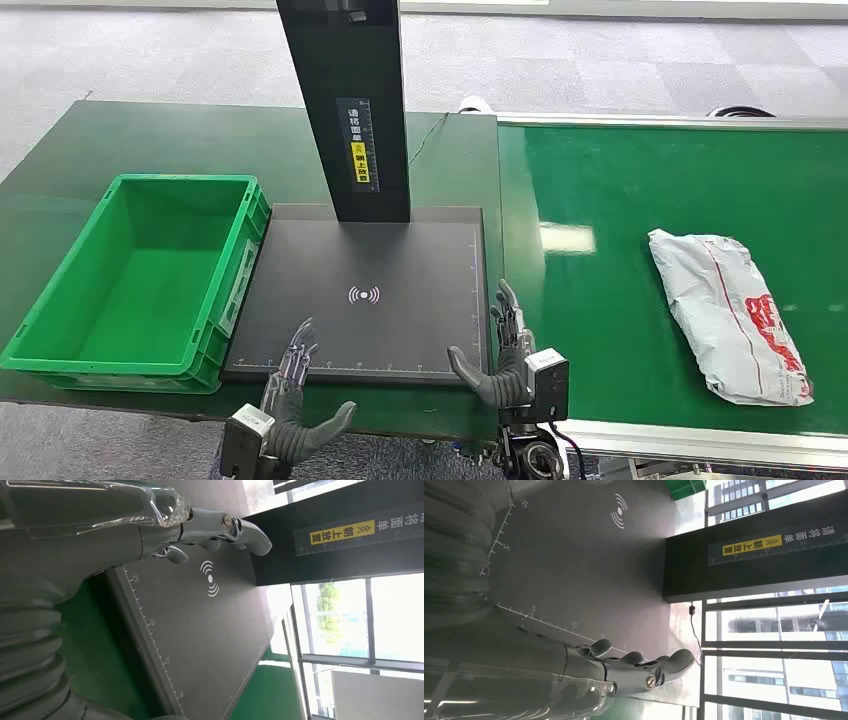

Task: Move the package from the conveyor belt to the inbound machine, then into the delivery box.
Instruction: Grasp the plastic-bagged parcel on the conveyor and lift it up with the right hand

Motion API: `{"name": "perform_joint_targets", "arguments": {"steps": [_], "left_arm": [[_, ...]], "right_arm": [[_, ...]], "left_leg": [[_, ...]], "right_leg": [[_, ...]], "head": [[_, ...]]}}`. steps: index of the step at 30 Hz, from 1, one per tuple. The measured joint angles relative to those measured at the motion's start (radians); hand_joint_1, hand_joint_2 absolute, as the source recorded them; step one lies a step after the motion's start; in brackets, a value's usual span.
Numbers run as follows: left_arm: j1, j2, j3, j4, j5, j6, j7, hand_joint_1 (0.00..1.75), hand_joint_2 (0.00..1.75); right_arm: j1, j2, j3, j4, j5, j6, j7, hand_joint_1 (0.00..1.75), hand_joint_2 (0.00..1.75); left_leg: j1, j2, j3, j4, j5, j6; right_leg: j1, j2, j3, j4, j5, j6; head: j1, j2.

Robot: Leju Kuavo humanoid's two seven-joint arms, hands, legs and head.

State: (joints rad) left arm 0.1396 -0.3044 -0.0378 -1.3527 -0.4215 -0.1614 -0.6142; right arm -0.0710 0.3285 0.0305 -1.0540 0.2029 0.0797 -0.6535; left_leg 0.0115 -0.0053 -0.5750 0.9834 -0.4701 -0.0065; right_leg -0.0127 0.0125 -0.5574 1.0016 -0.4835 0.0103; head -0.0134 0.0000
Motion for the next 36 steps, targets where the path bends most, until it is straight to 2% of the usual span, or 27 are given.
{"name": "perform_joint_targets", "arguments": {"steps": [11, 13, 16, 18, 21, 23, 25, 29, 31, 34, 36], "left_arm": [[-0.004, 0.0, 0.0, 0.001, 0.0, 0.0, 0.0, 0.0, 1.75], [-0.005, 0.0, 0.0, 0.002, 0.0, -0.001, 0.001, 0.0, 1.75], [-0.005, 0.0, -0.001, 0.003, 0.0, 0.0, 0.003, 0.0, 1.75], [-0.005, 0.0, -0.001, 0.003, 0.0, 0.0, 0.004, 0.0, 1.75], [-0.003, 0.0, -0.001, 0.002, 0.0, 0.0, 0.005, 0.0, 1.75], [-0.002, -0.002, -0.003, 0.001, 0.001, -0.002, 0.005, 0.0, 1.75], [-0.002, -0.003, -0.005, 0.0, 0.001, -0.005, 0.006, 0.0, 1.75], [-0.003, -0.005, -0.006, 0.0, 0.002, -0.008, 0.007, 0.0, 1.75], [-0.004, -0.005, -0.007, 0.001, 0.002, -0.012, 0.008, 0.0, 1.75], [-0.007, -0.005, -0.01, 0.003, 0.008, -0.016, 0.01, 0.0, 1.75], [-0.007, -0.005, -0.01, 0.003, 0.012, -0.017, 0.014, 0.0, 1.75]], "right_arm": [[0.001, 0.0, 0.0, 0.0, 0.008, -0.013, 0.0, 0.0, 1.75], [0.001, -0.001, -0.001, -0.003, 0.05, -0.087, 0.001, 0.0, 1.75], [0.002, -0.007, -0.006, -0.028, 0.173, -0.28, 0.03, 0.0, 1.75], [0.001, -0.019, -0.015, -0.045, 0.308, -0.436, 0.086, 0.0, 1.75], [-0.011, -0.039, -0.054, -0.05, 0.627, -0.68, 0.22, 0.0, 1.75], [-0.031, -0.047, -0.113, -0.049, 0.832, -0.751, 0.293, 0.0, 1.75], [-0.051, -0.05, -0.184, -0.048, 0.975, -0.767, 0.34, 0.0, 1.75], [-0.074, -0.052, -0.287, -0.048, 1.091, -0.771, 0.4, 0.0, 1.75], [-0.094, -0.064, -0.332, -0.038, 1.179, -0.771, 0.49, 0.0, 1.75], [-0.159, -0.123, -0.4, 0.031, 1.26, -0.771, 0.642, 0.0, 1.75], [-0.207, -0.179, -0.443, 0.097, 1.261, -0.771, 0.684, 0.0, 1.75]], "left_leg": [[0.0, 0.0, 0.0, 0.0, 0.0, 0.0], [0.0, 0.0, 0.0, 0.0, 0.0, 0.0], [0.0, 0.0, 0.0, 0.0, 0.0, 0.0], [0.0, 0.0, 0.0, 0.0, 0.0, 0.0], [0.0, 0.0, 0.0, 0.0, 0.0, 0.0], [0.0, 0.0, 0.0, 0.0, 0.0, 0.0], [0.0, 0.0, 0.0, 0.0, 0.0, 0.0], [0.0, 0.0, 0.0, 0.0, 0.0, 0.0], [0.0, 0.0, 0.0, 0.0, 0.0, 0.0], [-0.001, 0.0, 0.0, 0.0, 0.0, 0.0], [-0.002, 0.0, 0.0, 0.001, 0.0, 0.001]], "right_leg": [[0.0, 0.0, 0.0, 0.0, 0.0, 0.0], [0.0, 0.0, 0.0, 0.0, 0.0, 0.0], [0.0, 0.0, 0.0, 0.0, 0.0, 0.0], [0.0, 0.0, 0.0, 0.0, 0.0, 0.0], [0.0, 0.0, 0.0, 0.0, 0.0, 0.0], [0.0, 0.0, 0.0, 0.0, 0.0, 0.0], [0.0, 0.0, 0.0, 0.0, 0.0, 0.0], [0.0, 0.0, 0.0, 0.0, 0.0, 0.0], [0.0, 0.0, 0.0, 0.0, 0.0, 0.0], [-0.001, -0.001, 0.0, 0.0, 0.0, 0.0], [-0.002, -0.001, 0.001, 0.0, 0.001, 0.001]], "head": [[0.0, 0.0], [0.0, 0.0], [0.0, 0.0], [0.0, 0.0], [0.0, 0.0], [0.0, 0.0], [0.0, 0.0], [0.0, 0.0], [0.0, 0.0], [0.0, 0.0], [0.0, 0.0]]}}
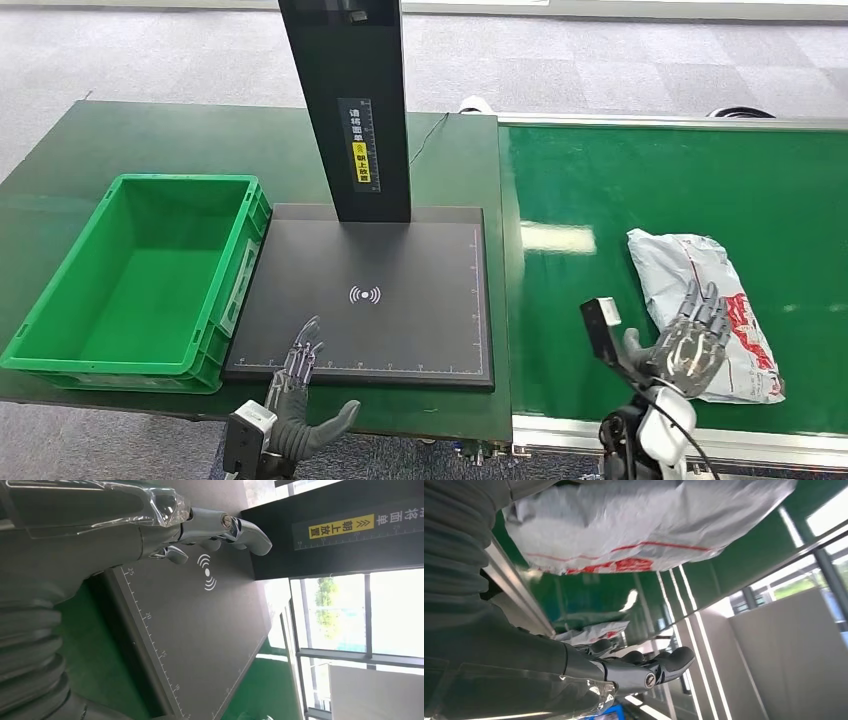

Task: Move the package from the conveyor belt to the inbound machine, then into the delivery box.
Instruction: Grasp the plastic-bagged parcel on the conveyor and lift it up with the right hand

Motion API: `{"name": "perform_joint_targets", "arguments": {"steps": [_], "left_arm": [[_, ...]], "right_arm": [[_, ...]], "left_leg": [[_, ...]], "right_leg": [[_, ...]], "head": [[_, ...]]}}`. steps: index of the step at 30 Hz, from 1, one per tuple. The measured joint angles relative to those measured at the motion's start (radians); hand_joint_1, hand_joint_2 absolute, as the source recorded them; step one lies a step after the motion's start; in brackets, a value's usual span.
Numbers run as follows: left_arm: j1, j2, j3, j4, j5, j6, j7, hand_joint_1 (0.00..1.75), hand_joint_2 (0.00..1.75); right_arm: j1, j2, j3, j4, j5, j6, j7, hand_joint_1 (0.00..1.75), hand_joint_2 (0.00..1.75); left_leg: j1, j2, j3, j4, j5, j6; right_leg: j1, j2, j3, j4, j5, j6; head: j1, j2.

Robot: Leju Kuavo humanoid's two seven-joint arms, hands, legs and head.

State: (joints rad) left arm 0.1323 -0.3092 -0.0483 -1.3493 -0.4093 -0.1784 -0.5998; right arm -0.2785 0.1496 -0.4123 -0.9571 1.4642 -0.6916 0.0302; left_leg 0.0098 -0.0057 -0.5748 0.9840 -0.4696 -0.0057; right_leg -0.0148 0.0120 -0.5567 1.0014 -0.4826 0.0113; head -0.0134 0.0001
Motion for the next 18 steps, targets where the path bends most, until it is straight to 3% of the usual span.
{"name": "perform_joint_targets", "arguments": {"steps": [3, 9, 15, 18], "left_arm": [[0.001, 0.001, 0.0, 0.0, 0.004, -0.003, 0.003, 0.0, 1.75], [0.004, 0.0, 0.001, -0.007, 0.011, -0.012, 0.005, 0.0, 1.75], [0.005, 0.0, 0.001, -0.012, 0.011, -0.015, 0.005, 0.0, 1.75], [0.007, 0.0, 0.002, -0.016, 0.011, -0.019, 0.009, 0.0, 1.75]], "right_arm": [[-0.057, -0.071, -0.059, 0.081, -0.001, 0.0, 0.013, 0.0, 1.75], [-0.141, -0.159, -0.137, 0.249, 0.046, 0.0, 0.079, 0.0, 1.75], [-0.178, -0.194, -0.16, 0.348, 0.058, 0.005, 0.107, 0.0, 1.75], [-0.202, -0.208, -0.171, 0.403, 0.031, 0.057, 0.108, 0.0, 1.75]], "left_leg": [[-0.001, 0.0, 0.0, 0.0, 0.0, 0.0], [0.0, -0.001, 0.0, 0.0, 0.0, 0.0], [0.0, 0.0, 0.0, 0.0, 0.0, 0.0], [0.0, 0.0, 0.0, 0.0, 0.0, 0.0]], "right_leg": [[-0.001, 0.0, 0.0, 0.0, 0.001, 0.001], [0.0, 0.0, 0.0, 0.0, 0.0, 0.001], [0.0, 0.0, 0.0, 0.0, 0.0, 0.001], [0.0, 0.0, 0.0, 0.0, 0.0, 0.001]], "head": [[0.0, 0.0], [0.0, 0.0], [0.0, 0.0], [0.0, 0.0]]}}
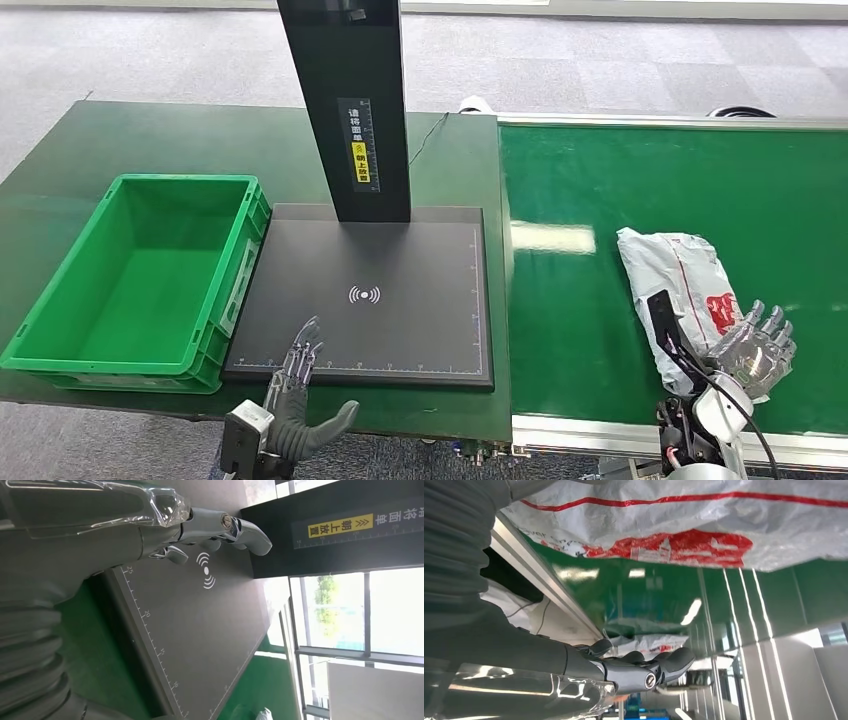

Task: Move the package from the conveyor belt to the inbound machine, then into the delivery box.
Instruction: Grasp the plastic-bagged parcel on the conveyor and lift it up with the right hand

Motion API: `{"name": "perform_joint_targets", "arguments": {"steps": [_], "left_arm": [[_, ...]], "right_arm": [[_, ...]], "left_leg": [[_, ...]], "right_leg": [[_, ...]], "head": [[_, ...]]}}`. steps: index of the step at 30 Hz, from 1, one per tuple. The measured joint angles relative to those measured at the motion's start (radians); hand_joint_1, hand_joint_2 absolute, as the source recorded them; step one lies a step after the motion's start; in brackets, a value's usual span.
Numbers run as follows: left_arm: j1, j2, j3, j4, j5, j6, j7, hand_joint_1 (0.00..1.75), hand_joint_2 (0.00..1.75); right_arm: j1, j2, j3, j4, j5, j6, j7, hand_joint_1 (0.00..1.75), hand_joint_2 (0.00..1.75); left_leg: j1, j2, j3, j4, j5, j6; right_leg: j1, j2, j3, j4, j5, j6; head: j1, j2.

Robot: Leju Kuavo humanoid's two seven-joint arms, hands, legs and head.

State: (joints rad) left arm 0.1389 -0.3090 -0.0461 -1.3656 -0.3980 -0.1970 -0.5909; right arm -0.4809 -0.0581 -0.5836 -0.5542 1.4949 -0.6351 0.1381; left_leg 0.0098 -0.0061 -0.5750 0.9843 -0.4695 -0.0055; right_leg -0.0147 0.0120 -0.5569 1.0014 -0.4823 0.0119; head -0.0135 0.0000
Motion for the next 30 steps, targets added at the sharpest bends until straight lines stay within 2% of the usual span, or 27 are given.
{"name": "perform_joint_targets", "arguments": {"steps": [6, 10, 14, 15, 18, 19, 20, 30], "left_arm": [[0.0, 0.0, 0.003, -0.004, 0.0, -0.016, 0.006, 0.0, 1.75], [-0.005, 0.002, 0.002, -0.001, 0.001, -0.02, 0.009, 0.0, 1.75], [-0.022, 0.009, -0.001, 0.012, 0.008, -0.029, -0.002, 0.0, 1.75], [-0.027, 0.011, -0.002, 0.016, 0.01, -0.031, -0.003, 0.0, 1.75], [-0.039, 0.014, -0.011, 0.028, 0.013, -0.033, -0.004, 0.0, 1.75], [-0.042, 0.015, -0.014, 0.031, 0.015, -0.033, -0.004, 0.0, 1.75], [-0.043, 0.016, -0.016, 0.033, 0.016, -0.033, -0.004, 0.0, 1.75], [-0.048, 0.024, -0.018, 0.049, 0.023, -0.033, -0.003, 0.0, 1.75]], "right_arm": [[-0.03, -0.005, -0.047, 0.059, -0.166, 0.24, -0.145, 0.0, 1.75], [-0.041, -0.005, -0.07, 0.078, -0.227, 0.327, -0.202, 0.0, 1.75], [-0.048, -0.006, -0.083, 0.091, -0.273, 0.451, -0.24, 0.0, 1.75], [-0.049, -0.006, -0.083, 0.094, -0.276, 0.479, -0.239, 0.14, 1.75], [-0.051, -0.006, -0.079, 0.102, -0.275, 0.528, -0.228, 1.41, 1.75], [-0.051, -0.005, -0.076, 0.104, -0.275, 0.532, -0.226, 1.71, 1.75], [-0.051, -0.004, -0.072, 0.106, -0.276, 0.533, -0.227, 1.75, 1.75], [-0.054, 0.006, -0.051, 0.107, -0.296, 0.502, -0.246, 1.75, 1.75]], "left_leg": [[0.0, 0.001, 0.001, 0.0, 0.0, 0.0], [0.0, 0.002, 0.003, 0.0, 0.0, 0.0], [0.001, 0.005, 0.007, 0.0, -0.001, 0.0], [0.001, 0.006, 0.008, 0.0, -0.001, 0.0], [0.001, 0.006, 0.013, 0.0, -0.002, 0.0], [0.001, 0.006, 0.014, 0.0, -0.002, 0.0], [0.001, 0.007, 0.014, 0.0, -0.002, 0.0], [0.001, 0.007, 0.018, 0.0, -0.002, 0.0]], "right_leg": [[0.0, 0.0, 0.001, 0.0, 0.0, 0.0], [0.0, 0.001, 0.002, 0.0, 0.0, 0.0], [0.001, 0.003, 0.005, 0.0, 0.0, 0.0], [0.001, 0.003, 0.007, 0.0, 0.0, 0.0], [0.002, 0.004, 0.011, 0.0, 0.0, 0.0], [0.002, 0.004, 0.012, 0.0, 0.0, -0.001], [0.002, 0.004, 0.013, 0.0, 0.0, -0.001], [0.002, 0.005, 0.016, 0.0, 0.0, -0.001]], "head": [[0.0, 0.0], [0.0, 0.0], [0.0, 0.0], [0.0, 0.0], [0.0, 0.0], [0.0, 0.0], [0.0, 0.0], [0.0, 0.0]]}}
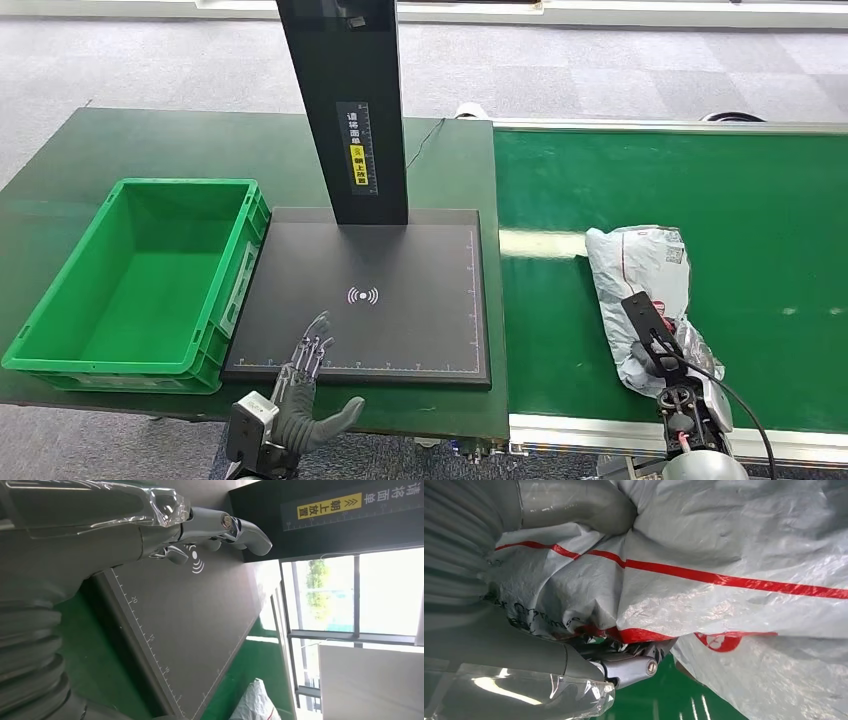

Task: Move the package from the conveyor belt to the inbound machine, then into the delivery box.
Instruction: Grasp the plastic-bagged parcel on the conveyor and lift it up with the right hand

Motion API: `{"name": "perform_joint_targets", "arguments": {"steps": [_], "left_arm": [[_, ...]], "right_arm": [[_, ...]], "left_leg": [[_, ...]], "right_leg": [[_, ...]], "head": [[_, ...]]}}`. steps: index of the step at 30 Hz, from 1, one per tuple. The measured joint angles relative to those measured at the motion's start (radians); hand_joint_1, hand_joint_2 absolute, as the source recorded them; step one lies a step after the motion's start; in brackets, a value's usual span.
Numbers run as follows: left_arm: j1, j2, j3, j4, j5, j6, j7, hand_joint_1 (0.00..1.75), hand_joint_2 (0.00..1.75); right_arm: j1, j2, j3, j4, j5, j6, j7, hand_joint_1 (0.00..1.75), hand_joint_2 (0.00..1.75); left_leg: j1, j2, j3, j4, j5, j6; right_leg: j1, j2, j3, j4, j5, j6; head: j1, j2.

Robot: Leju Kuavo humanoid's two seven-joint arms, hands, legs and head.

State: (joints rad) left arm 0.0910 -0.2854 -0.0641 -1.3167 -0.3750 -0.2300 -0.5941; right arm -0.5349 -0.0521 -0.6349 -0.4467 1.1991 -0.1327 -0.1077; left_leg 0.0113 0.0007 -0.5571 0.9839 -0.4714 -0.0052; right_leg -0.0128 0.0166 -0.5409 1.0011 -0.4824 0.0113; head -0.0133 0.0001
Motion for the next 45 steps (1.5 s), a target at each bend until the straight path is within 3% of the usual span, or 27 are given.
{"name": "perform_joint_targets", "arguments": {"steps": [6, 10, 13, 17, 20, 23, 32, 35, 41, 45], "left_arm": [[-0.001, 0.001, 0.0, 0.006, 0.001, 0.0, 0.0, 0.0, 1.75], [0.0, 0.001, 0.0, 0.009, 0.003, 0.003, -0.002, 0.0, 1.75], [0.001, 0.001, 0.0, 0.01, 0.001, 0.013, -0.003, 0.0, 1.75], [0.013, 0.0, -0.005, 0.008, -0.004, 0.034, -0.002, 0.0, 1.75], [0.019, -0.002, -0.009, 0.007, -0.005, 0.048, -0.002, 0.0, 1.75], [0.02, -0.004, -0.013, 0.006, -0.006, 0.056, -0.002, 0.0, 1.75], [0.031, -0.008, -0.012, 0.003, -0.013, 0.067, -0.003, 0.0, 1.75], [0.033, -0.008, -0.011, -0.002, -0.014, 0.069, -0.005, 0.0, 1.75], [0.025, -0.006, -0.007, 0.0, -0.014, 0.06, -0.021, 0.0, 1.75], [0.01, -0.002, -0.005, 0.009, -0.014, 0.054, -0.026, 0.0, 1.75]], "right_arm": [[0.002, 0.007, 0.003, 0.0, -0.032, -0.018, -0.025, 1.75, 1.75], [0.019, 0.011, -0.002, -0.002, -0.142, -0.058, -0.129, 1.75, 1.75], [0.041, 0.027, -0.009, -0.028, -0.304, -0.093, -0.273, 1.75, 1.75], [0.085, 0.072, -0.024, -0.167, -0.653, -0.103, -0.478, 1.75, 1.75], [0.134, 0.118, -0.018, -0.344, -0.868, -0.093, -0.546, 1.75, 1.75], [0.191, 0.17, 0.016, -0.528, -0.978, -0.096, -0.578, 1.75, 1.75], [0.311, 0.25, 0.198, -0.91, -1.097, -0.123, -0.591, 1.75, 1.75], [0.341, 0.255, 0.295, -0.998, -1.108, -0.07, -0.591, 1.75, 1.75], [0.337, 0.229, 0.479, -0.944, -0.989, 0.189, -0.591, 1.74, 1.75], [0.303, 0.22, 0.632, -0.784, -0.836, 0.277, -0.59, 1.75, 1.75]], "left_leg": [[0.0, 0.0, 0.0, 0.0, 0.0, 0.0], [0.0, 0.0, -0.001, 0.0, 0.0, 0.0], [0.0, -0.001, -0.003, 0.0, 0.0, 0.0], [0.0, -0.006, -0.007, 0.0, 0.001, 0.0], [0.0, -0.009, -0.011, 0.0, 0.001, 0.0], [0.0, -0.008, -0.013, 0.0, 0.001, 0.0], [0.0, -0.008, -0.014, 0.0, 0.001, 0.0], [0.0, -0.007, -0.014, 0.0, 0.001, 0.0], [0.0, -0.007, -0.014, 0.0, 0.001, 0.0], [0.0, -0.007, -0.013, 0.0, 0.001, 0.0]], "right_leg": [[0.0, 0.0, 0.0, 0.0, 0.0, 0.0], [0.0, 0.0, -0.001, 0.0, 0.0, 0.0], [0.0, 0.0, -0.003, 0.0, 0.001, 0.0], [0.0, -0.005, -0.006, 0.0, 0.0, 0.0], [0.0, -0.007, -0.008, 0.0, -0.001, 0.0], [0.0, -0.007, -0.011, 0.0, -0.001, 0.0], [0.0, -0.007, -0.011, 0.0, -0.001, 0.0], [0.0, -0.006, -0.012, 0.0, -0.001, 0.0], [0.0, -0.006, -0.011, 0.0, -0.001, 0.0], [0.0, -0.007, -0.011, 0.0, -0.001, 0.0]], "head": [[0.0, 0.0], [0.0, 0.0], [0.0, 0.0], [0.0, 0.0], [0.0, 0.0], [0.0, 0.0], [0.0, 0.0], [0.0, 0.0], [0.0, 0.0], [0.0, 0.0]]}}
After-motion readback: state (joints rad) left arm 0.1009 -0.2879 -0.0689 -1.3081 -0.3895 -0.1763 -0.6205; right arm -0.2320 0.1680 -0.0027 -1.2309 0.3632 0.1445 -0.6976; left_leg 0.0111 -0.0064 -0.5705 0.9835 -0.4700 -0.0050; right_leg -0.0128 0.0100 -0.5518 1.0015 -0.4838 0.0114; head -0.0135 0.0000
